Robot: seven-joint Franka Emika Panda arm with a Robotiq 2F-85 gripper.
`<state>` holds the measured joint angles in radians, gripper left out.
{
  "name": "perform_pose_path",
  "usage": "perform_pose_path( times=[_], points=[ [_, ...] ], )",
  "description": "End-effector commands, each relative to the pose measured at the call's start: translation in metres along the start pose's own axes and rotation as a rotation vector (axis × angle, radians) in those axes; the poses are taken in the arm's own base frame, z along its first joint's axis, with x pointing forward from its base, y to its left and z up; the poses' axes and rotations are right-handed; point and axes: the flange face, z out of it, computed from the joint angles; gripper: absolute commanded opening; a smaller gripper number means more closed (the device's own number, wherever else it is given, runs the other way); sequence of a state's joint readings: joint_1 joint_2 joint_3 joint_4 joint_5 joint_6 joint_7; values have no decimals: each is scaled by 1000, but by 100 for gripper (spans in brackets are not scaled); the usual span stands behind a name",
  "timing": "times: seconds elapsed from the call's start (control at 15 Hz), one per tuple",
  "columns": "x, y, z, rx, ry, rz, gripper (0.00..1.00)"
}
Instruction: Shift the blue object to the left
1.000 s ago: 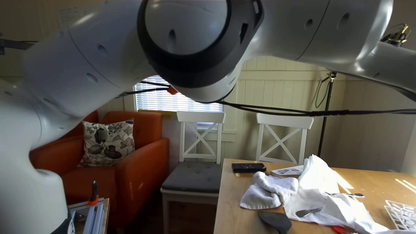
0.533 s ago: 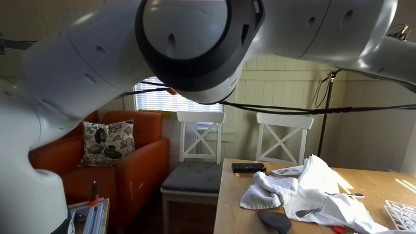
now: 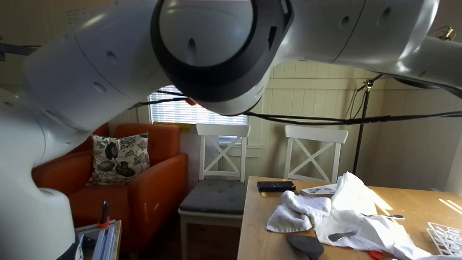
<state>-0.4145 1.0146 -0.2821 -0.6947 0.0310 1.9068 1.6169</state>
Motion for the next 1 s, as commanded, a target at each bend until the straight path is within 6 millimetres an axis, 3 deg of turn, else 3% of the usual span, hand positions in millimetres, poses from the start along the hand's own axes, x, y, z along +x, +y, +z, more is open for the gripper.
perform_pose_path(
  times=[0.0, 0.2, 0.47, 0.67, 0.93],
  points=[
    [14, -4, -69, 32, -44, 8, 5],
    [18, 3, -124, 24, -96, -98, 5],
    [3, 23, -186, -11, -165, -302, 5],
    [-28, 42, -216, -62, -190, -459, 5],
    [-105, 68, -237, -108, -240, -673, 5]
  ],
)
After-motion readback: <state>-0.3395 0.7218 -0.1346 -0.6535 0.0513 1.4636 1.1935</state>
